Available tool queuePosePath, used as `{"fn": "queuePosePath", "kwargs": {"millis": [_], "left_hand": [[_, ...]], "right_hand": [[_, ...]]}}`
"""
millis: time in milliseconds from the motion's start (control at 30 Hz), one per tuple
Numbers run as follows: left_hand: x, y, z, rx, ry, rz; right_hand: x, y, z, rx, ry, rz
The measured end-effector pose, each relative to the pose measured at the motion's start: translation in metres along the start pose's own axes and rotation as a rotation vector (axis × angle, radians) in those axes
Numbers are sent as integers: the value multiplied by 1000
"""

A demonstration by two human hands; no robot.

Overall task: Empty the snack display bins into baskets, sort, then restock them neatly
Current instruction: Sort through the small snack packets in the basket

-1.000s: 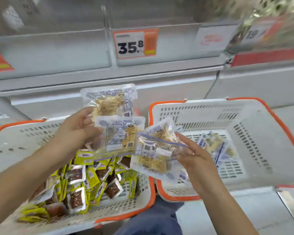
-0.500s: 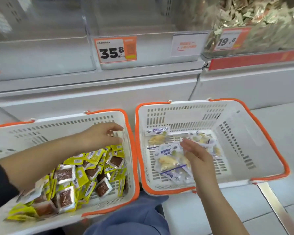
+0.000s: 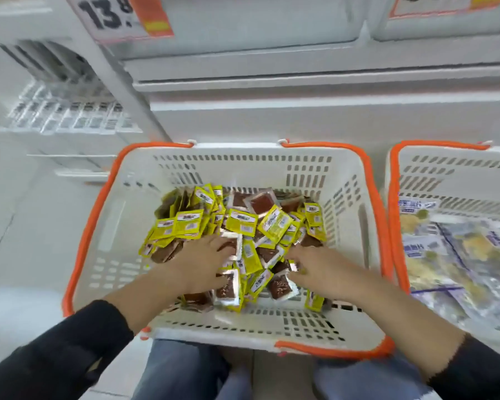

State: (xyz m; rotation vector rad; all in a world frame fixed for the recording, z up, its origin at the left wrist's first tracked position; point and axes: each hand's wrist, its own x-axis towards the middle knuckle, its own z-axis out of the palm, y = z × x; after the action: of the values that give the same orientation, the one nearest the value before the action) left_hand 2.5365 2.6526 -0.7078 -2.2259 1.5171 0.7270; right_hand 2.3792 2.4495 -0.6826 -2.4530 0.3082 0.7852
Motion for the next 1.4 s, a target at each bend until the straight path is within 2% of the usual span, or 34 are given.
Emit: {"fn": "queuePosePath", "kwargs": {"millis": [133, 233, 333, 467, 600, 733, 800, 900, 1000, 1067, 1133, 1233, 1300, 1400], "left_hand": [[20, 10, 29, 205, 58, 297], [40, 17, 45, 404, -52, 348], [49, 13, 50, 435, -11, 248], [45, -1, 49, 304, 61, 94], [29, -26, 47, 200, 353, 60], [9, -53, 49, 110, 723, -33], [2, -67, 52, 42, 781, -151], [-10, -86, 54, -201, 807, -250], [-20, -84, 40, -477, 931, -357], [-23, -78, 33, -547, 974, -497], [-23, -80, 37, -571, 878, -673], [-16, -81, 42, -767, 467, -901], [-3, -71, 45, -778, 245, -870], [13, -54, 38, -931, 106, -907]], "right_hand": [[42, -8, 1, -227, -98, 19], [70, -17, 2, -256, -52, -13], [94, -23, 6, -394, 45, -91], [114, -15, 13, -594, 52, -94], [107, 4, 13, -689, 70, 6], [99, 15, 8, -615, 25, 150], [99, 9, 9, -583, 137, 122], [96, -6, 12, -501, 338, 56], [94, -16, 17, -390, 417, 11], [92, -19, 21, -351, 433, -15], [89, -19, 24, -339, 430, -21], [89, -17, 27, -327, 432, -23], [90, -18, 27, -249, 468, -42], [91, -23, 26, -140, 481, -20]]}}
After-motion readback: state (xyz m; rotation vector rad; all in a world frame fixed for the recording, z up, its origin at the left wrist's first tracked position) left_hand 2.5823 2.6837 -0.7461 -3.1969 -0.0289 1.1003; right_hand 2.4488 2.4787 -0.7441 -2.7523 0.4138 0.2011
